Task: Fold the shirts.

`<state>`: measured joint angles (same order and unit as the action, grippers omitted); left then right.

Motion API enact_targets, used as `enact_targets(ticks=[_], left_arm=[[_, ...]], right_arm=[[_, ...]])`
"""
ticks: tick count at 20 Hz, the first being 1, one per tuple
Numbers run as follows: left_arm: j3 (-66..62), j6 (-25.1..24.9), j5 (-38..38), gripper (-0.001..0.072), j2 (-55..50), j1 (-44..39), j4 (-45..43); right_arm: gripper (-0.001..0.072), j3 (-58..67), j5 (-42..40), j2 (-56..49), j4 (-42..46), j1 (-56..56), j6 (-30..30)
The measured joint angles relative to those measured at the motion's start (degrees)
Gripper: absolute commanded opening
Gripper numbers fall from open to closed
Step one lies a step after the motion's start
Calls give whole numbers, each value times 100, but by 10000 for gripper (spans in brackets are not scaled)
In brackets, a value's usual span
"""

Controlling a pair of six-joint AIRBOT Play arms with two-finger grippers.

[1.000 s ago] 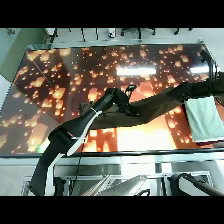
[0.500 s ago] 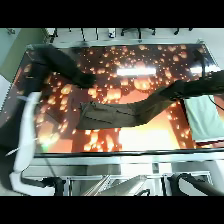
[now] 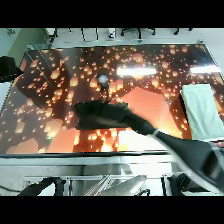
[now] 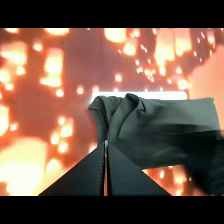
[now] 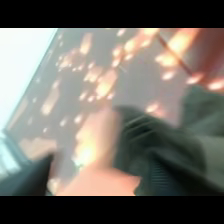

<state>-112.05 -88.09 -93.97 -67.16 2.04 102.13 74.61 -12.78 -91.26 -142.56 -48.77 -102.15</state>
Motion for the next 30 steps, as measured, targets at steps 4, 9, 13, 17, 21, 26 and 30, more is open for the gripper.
enact_targets(ticks=[4, 9, 13, 17, 21, 26, 30], left_arm=[[990, -2, 385, 22, 750, 105, -39], [2284, -22, 909, 22, 1467, 136, -61], [3018, -26, 1056, 22, 1851, 138, -59], [3694, -44, 1141, 22, 2205, 138, -57], [4264, -42, 1215, 22, 2514, 138, -52], [4791, -42, 1263, 22, 2868, 138, -39], [5071, -42, 1353, 22, 3095, 138, -42]], right_arm=[[661, 55, 496, -514, 63, -219, 22], [662, 68, -1078, 229, 262, 1445, 39], [662, 15, -3383, 518, 549, 3289, 136], [662, -192, -4695, 109, 695, 4120, 192], [662, -271, -5084, -643, 457, 4179, 42], [609, -280, -5027, -1252, 39, 3836, -94], [18, -214, -4715, -1401, 85, 3547, -120]])
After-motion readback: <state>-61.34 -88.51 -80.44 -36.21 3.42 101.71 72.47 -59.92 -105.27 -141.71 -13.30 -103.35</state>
